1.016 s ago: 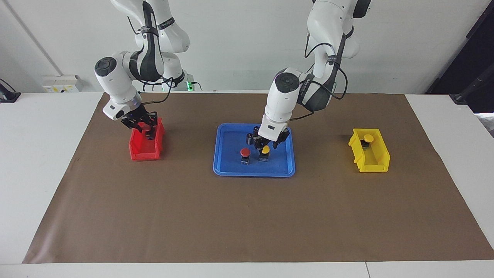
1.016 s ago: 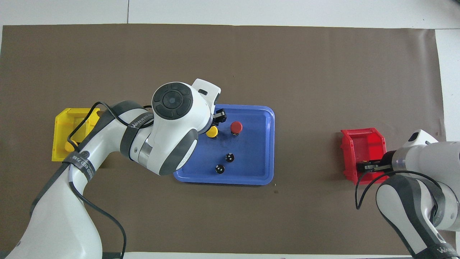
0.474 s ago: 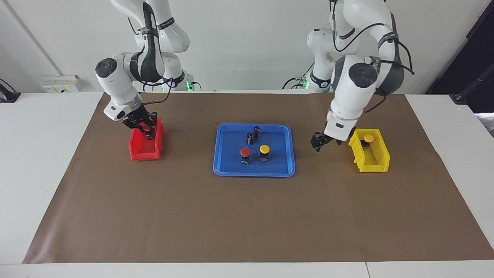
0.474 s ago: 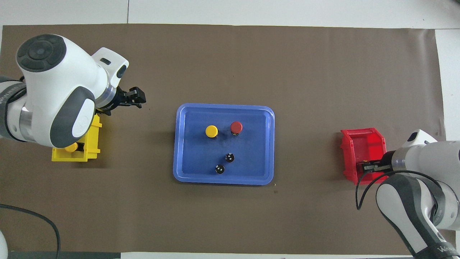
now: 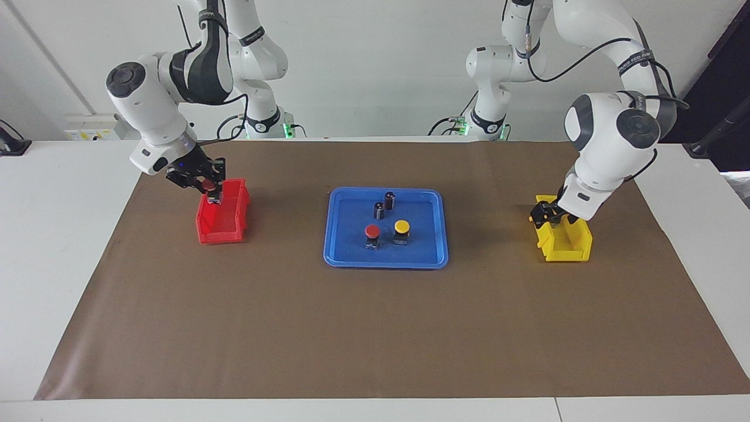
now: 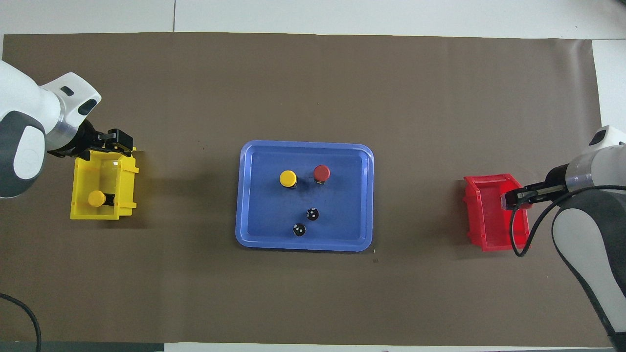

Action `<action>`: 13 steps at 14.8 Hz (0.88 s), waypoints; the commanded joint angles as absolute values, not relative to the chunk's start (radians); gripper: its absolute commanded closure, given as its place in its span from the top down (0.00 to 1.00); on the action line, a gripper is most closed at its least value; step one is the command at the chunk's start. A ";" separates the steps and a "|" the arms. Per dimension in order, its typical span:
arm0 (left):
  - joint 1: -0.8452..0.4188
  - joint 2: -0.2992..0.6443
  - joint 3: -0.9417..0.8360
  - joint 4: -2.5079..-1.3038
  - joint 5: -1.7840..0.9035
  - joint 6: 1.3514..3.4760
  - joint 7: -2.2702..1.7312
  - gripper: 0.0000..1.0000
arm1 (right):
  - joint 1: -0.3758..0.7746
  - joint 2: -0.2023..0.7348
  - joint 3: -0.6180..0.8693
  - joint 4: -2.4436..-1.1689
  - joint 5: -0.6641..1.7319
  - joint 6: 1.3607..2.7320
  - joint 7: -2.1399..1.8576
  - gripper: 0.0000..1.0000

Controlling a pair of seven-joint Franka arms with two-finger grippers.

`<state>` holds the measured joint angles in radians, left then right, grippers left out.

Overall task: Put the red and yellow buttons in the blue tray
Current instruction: 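Return the left gripper to the yellow holder while the right gripper grasps a red button, then place the red button in the tray while the left gripper grasps a yellow button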

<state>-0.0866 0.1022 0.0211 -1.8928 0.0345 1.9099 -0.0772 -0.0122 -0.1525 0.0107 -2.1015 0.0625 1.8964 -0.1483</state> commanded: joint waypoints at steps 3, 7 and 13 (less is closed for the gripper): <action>-0.008 -0.001 0.009 -2.098 0.051 2.078 -0.006 0.81 | 0.266 -0.017 0.020 -1.968 0.103 2.027 0.214 0.28; 0.017 -0.027 0.009 -2.160 0.051 2.118 0.026 0.70 | 0.374 0.083 0.020 -1.967 0.109 2.183 0.350 0.28; 0.018 -0.063 0.009 -2.249 0.051 2.170 0.041 0.63 | 0.420 0.176 0.020 -1.973 0.109 2.331 0.425 0.28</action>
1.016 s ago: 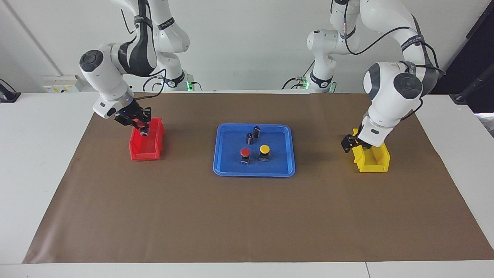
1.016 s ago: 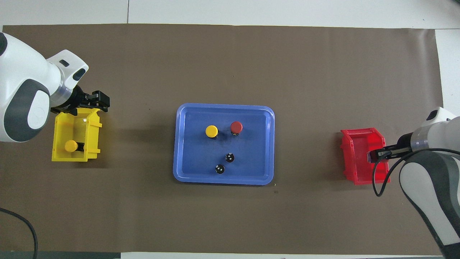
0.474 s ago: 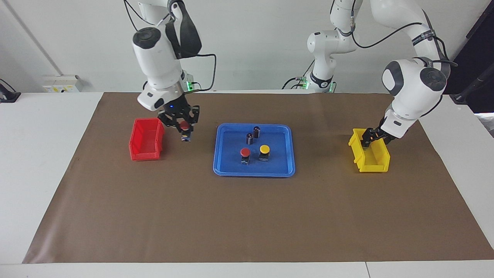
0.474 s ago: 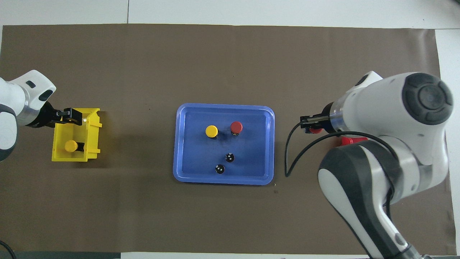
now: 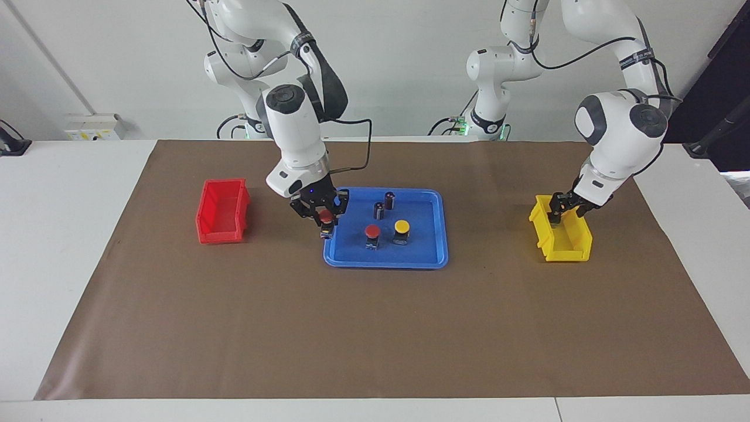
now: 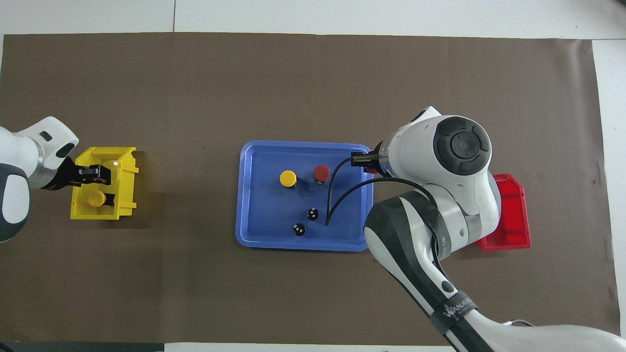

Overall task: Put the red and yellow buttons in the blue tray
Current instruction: 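Place the red button in the tray while the left gripper grasps a yellow button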

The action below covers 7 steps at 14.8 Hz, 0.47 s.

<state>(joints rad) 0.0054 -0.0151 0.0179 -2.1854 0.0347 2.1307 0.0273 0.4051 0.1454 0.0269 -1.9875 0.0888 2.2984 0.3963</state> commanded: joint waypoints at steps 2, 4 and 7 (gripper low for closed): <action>0.041 -0.066 0.009 -2.263 0.051 2.178 0.067 0.63 | 0.457 0.215 0.018 -1.971 0.109 2.379 0.462 0.28; 0.043 -0.064 0.009 -2.266 0.051 2.184 0.069 0.62 | 0.463 0.236 0.020 -1.973 0.107 2.385 0.474 0.28; 0.049 -0.066 0.009 -2.284 0.051 2.204 0.069 0.62 | 0.466 0.235 0.018 -1.977 0.107 2.367 0.476 0.28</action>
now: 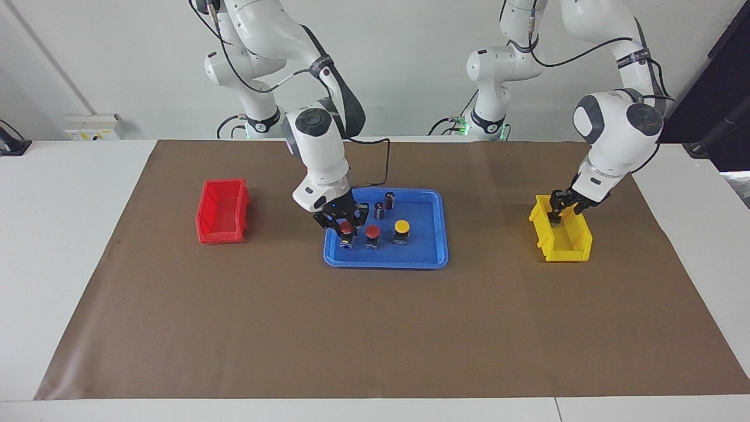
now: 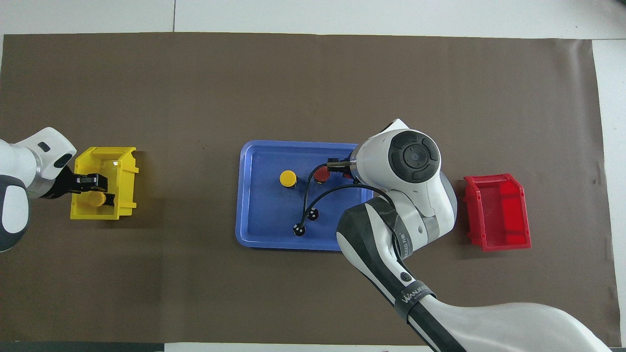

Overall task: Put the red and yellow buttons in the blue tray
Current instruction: 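Place the red button in the tray while the left gripper grasps a yellow button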

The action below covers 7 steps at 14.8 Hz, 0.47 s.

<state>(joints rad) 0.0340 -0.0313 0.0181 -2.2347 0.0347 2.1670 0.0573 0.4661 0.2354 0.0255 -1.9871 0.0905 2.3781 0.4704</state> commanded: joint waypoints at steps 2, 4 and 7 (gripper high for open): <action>0.049 -0.069 0.009 -2.298 0.051 2.207 0.069 0.62 | 0.462 0.230 0.020 -1.996 0.107 2.367 0.474 0.28; 0.049 -0.080 0.009 -2.321 0.051 2.226 0.069 0.62 | 0.460 0.227 0.020 -2.002 0.109 2.356 0.474 0.28; 0.049 -0.086 0.009 -2.332 0.051 2.230 0.066 0.63 | 0.460 0.221 0.020 -2.005 0.109 2.326 0.476 0.30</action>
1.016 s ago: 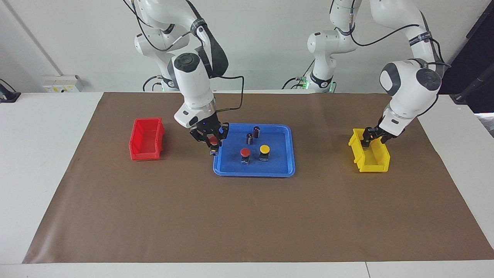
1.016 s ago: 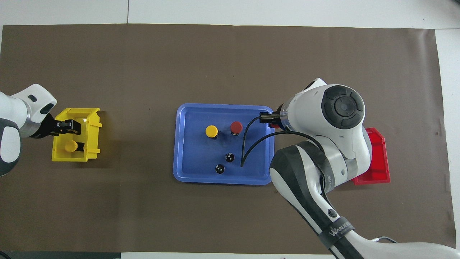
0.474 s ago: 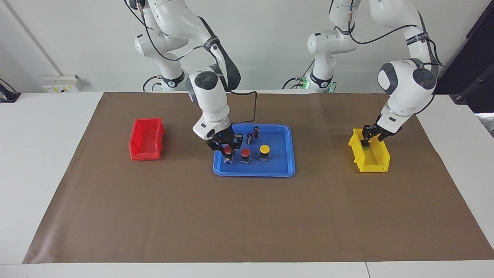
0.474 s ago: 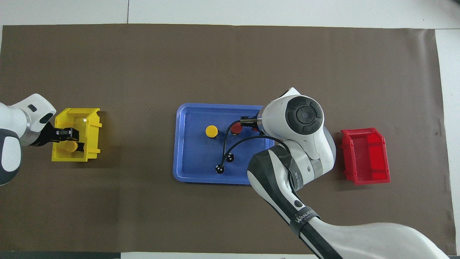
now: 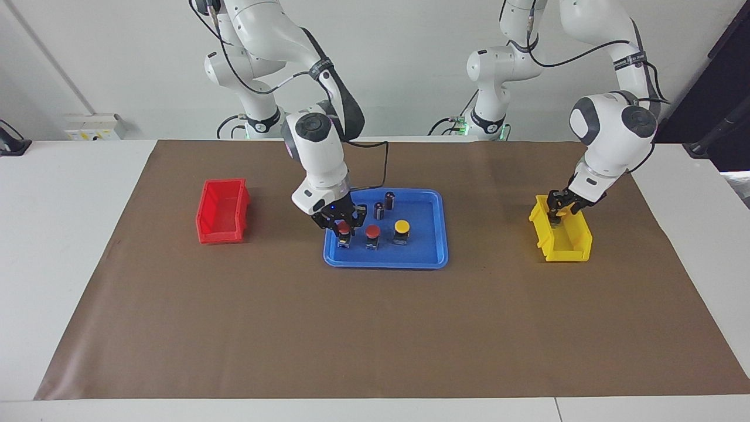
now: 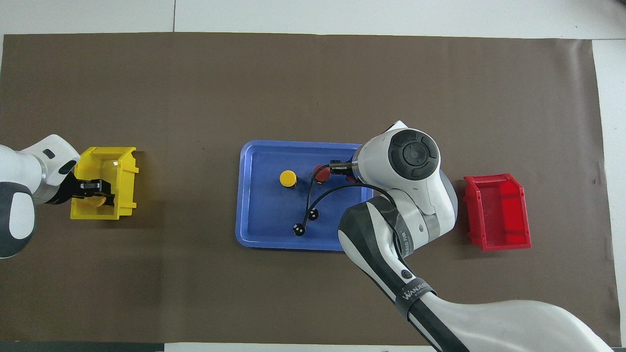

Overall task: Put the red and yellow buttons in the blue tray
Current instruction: 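Place the red button in the tray while the left gripper grasps a yellow button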

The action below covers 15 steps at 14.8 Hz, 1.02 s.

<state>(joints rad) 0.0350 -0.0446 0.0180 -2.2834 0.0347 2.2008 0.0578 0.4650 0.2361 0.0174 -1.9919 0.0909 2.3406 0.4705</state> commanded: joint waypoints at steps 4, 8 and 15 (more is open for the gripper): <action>0.055 -0.089 0.009 -2.333 0.051 2.230 0.068 0.57 | 0.457 0.221 0.018 -2.020 0.109 2.345 0.477 0.50; 0.060 -0.089 0.009 -2.387 0.051 2.295 0.067 0.51 | 0.454 0.221 0.018 -2.011 0.109 2.345 0.480 0.79; 0.043 -0.069 0.002 -2.130 0.051 2.067 0.015 0.09 | 0.408 0.212 0.006 -1.858 0.065 2.185 0.480 1.00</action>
